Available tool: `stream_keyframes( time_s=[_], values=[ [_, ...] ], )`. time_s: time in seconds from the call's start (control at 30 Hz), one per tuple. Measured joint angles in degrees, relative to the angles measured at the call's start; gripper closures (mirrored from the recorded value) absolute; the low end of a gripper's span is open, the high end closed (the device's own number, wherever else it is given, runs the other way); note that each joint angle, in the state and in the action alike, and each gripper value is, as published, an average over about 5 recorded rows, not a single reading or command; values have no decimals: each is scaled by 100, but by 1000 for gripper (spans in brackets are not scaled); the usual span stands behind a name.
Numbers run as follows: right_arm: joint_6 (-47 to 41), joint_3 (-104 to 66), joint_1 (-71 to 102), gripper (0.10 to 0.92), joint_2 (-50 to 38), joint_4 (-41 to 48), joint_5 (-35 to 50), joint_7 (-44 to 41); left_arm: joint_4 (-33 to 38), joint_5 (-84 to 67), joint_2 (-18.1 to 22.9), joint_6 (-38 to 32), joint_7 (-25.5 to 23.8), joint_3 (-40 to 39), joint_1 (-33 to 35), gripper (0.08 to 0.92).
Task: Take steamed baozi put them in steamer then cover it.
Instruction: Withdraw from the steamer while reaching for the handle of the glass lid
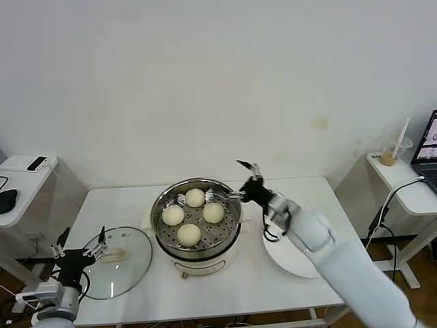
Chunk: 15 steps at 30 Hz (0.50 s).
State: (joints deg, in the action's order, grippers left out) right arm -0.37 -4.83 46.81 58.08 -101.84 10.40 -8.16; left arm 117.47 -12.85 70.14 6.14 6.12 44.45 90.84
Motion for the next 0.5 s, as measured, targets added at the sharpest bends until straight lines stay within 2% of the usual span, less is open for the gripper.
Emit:
stream_keyframes(
  time_s=[0.2, 0.5],
  values=[
    [640, -1614, 1464, 203, 640, -268, -138, -19, -306, 1073, -35, -372, -3, -64, 60, 177],
    [1058, -3200, 2893, 203, 1391, -313, -268, 70, -922, 4196, -170, -1151, 164, 23, 228, 177]
  ],
)
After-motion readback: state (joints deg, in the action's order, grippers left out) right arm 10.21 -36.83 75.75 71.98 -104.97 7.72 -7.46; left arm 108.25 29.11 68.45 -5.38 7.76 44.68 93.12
